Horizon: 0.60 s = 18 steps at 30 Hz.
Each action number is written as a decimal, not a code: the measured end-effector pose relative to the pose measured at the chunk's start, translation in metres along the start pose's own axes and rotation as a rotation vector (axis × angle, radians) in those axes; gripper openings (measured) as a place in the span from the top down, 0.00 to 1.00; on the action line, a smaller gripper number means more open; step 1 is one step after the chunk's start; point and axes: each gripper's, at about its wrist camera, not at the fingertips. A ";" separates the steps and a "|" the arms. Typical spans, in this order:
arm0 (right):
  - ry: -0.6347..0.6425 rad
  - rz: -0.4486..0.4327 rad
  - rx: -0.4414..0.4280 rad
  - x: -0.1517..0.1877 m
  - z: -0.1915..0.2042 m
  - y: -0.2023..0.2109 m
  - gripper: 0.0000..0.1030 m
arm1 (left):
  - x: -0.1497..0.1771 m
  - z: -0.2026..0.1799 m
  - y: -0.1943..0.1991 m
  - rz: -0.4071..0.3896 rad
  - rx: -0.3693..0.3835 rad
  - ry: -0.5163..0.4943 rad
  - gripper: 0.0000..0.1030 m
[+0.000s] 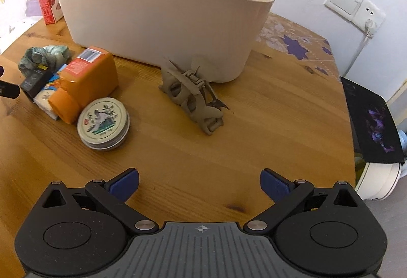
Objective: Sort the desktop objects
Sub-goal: 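Withdraw both grippers toward the green scrunchie and brown wooden toy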
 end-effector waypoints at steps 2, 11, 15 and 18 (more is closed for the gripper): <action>0.009 0.000 -0.003 -0.003 -0.002 -0.004 0.00 | -0.004 -0.002 -0.004 -0.010 -0.002 0.000 0.21; 0.027 -0.053 -0.017 -0.019 -0.016 -0.018 0.00 | -0.018 -0.009 -0.017 -0.042 -0.009 0.001 0.21; 0.003 -0.076 -0.033 -0.026 -0.022 -0.024 0.00 | -0.024 -0.009 -0.020 -0.045 -0.009 0.007 0.21; -0.009 -0.092 -0.053 -0.029 -0.025 -0.028 0.00 | -0.028 -0.009 -0.022 -0.044 -0.004 0.014 0.21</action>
Point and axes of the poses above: each gripper's, at about its wrist camera, not at the fingertips, and y roughly against the way its jaws point, z to its left, x to its underside, and after that the axes turned 14 degrees about -x, right-handed
